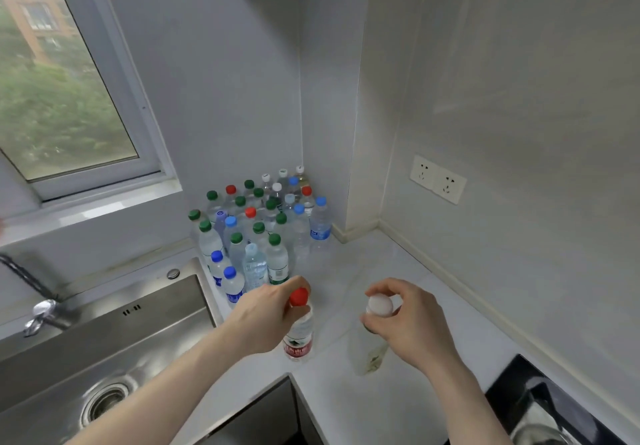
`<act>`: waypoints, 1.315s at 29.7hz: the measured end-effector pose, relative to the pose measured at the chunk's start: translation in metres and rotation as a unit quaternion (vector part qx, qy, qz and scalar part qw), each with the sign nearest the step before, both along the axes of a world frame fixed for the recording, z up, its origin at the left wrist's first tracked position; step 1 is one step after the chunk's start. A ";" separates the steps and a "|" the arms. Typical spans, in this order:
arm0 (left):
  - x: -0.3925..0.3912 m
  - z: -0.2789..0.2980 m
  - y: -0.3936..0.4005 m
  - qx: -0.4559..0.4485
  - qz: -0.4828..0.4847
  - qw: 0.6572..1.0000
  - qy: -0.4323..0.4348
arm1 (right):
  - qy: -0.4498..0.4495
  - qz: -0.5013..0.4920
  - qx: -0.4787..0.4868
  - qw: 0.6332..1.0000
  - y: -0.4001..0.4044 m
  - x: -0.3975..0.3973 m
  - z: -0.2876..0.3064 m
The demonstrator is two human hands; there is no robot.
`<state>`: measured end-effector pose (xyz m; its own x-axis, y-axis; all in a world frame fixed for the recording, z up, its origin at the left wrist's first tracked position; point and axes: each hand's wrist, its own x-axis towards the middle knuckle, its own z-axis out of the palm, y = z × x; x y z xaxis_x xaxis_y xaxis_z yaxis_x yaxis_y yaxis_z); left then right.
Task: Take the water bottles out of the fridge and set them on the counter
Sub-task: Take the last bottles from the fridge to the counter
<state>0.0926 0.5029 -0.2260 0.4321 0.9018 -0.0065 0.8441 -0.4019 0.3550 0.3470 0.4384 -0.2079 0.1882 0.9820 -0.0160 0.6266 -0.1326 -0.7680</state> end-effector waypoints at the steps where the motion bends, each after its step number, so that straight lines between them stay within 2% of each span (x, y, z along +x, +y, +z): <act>1: 0.001 -0.004 0.012 -0.001 -0.003 1.000 0.007 | -0.003 -0.004 -0.003 1.000 0.007 -0.001 -0.002; 9: 0.012 -0.027 0.113 -0.014 -0.042 0.997 0.055 | -0.014 -0.030 -0.021 0.999 0.068 -0.009 -0.013; 18: 0.026 -0.060 0.214 0.016 -0.084 0.988 0.126 | -0.029 -0.064 -0.045 0.997 0.129 -0.023 -0.033; 26: 0.028 -0.085 0.267 0.033 -0.080 0.978 0.191 | -0.043 -0.068 -0.067 0.995 0.167 -0.031 -0.052; 39: 0.014 -0.075 0.293 0.012 -0.045 0.977 0.209 | -0.059 -0.062 -0.096 0.992 0.232 -0.039 -0.066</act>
